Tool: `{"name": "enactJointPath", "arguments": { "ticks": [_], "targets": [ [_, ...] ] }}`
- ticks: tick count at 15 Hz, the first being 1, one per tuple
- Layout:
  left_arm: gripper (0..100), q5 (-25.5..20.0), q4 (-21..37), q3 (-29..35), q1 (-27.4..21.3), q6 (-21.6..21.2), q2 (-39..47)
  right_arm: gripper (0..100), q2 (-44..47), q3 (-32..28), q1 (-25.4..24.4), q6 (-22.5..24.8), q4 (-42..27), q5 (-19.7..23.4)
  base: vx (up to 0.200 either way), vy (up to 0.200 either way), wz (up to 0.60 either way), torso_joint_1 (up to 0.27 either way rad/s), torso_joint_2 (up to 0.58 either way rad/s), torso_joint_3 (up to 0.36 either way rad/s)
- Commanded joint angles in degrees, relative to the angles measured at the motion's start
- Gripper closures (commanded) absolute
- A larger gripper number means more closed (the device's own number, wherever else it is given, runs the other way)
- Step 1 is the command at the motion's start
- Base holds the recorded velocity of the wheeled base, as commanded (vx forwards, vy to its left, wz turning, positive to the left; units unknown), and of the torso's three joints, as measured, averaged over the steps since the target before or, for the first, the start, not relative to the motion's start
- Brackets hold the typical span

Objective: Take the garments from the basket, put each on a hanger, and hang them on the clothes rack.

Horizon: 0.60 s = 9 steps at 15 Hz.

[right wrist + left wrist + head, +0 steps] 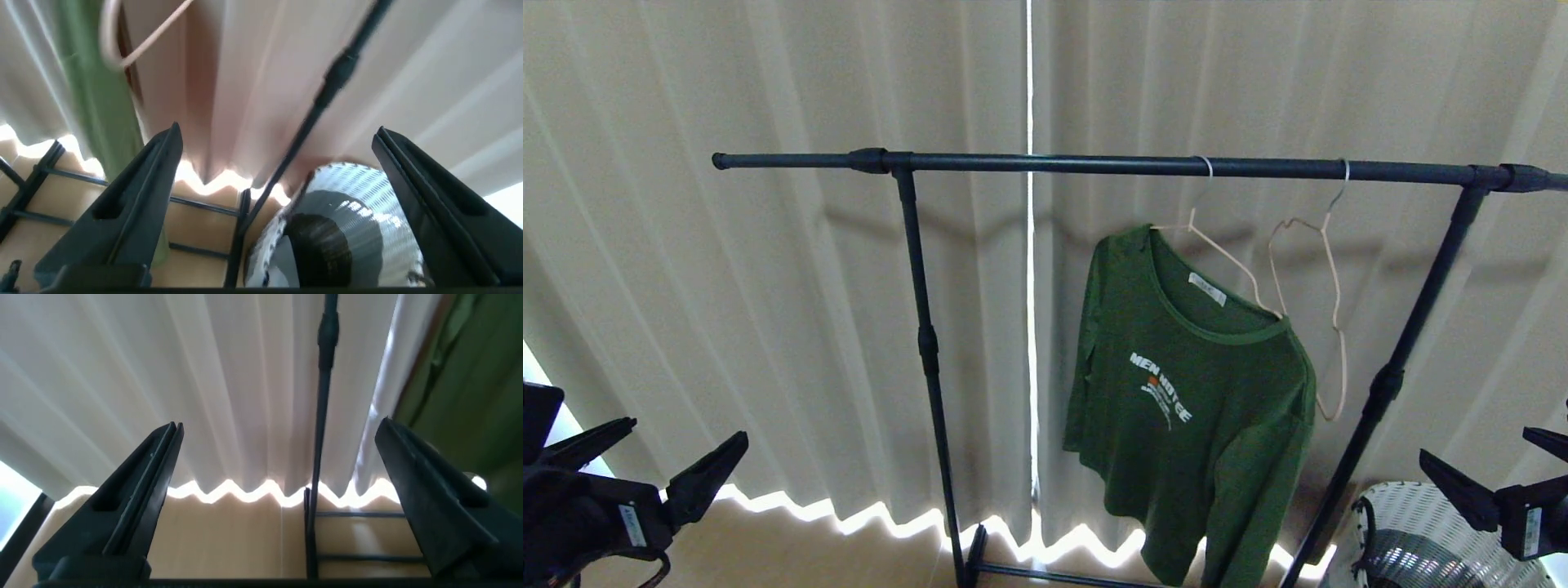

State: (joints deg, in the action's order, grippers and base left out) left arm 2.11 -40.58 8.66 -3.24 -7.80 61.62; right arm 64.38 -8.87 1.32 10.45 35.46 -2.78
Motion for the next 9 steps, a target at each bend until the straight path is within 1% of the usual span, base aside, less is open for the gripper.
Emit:
{"name": "enactJointPath", "arguments": {
  "ticks": [1, 4, 7, 9],
  "targets": [
    [0, 0.0, 0.0, 0.0, 0.0, 0.0, -0.5, 0, 0.1, 0.0, 0.4, 0.0, 0.0, 0.0, -0.200, 0.000, 0.00, -0.002, 0.01, 0.002],
    [0, -0.1, 0.0, -0.2, 0.0, 0.0, -1.6, 0, 0.1, 0.1, 0.4, 0.0, 0.0, 0.0, -0.200, 0.000, 0.00, 0.007, 0.01, 0.004],
    [0, -0.2, 0.0, -0.2, 0.0, 0.0, -1.7, 0, 0.0, 0.3, 0.4, 0.0, 0.0, 0.0, 0.000, 0.000, 0.00, 0.000, 0.00, 0.000],
    [0, -0.2, 0.0, -0.2, -0.1, 0.0, -1.5, 0, -0.1, 0.7, 0.4, 1.0, 0.0, 0.0, 0.000, 0.000, 0.00, 0.000, 0.00, 0.000]
  ]
}}
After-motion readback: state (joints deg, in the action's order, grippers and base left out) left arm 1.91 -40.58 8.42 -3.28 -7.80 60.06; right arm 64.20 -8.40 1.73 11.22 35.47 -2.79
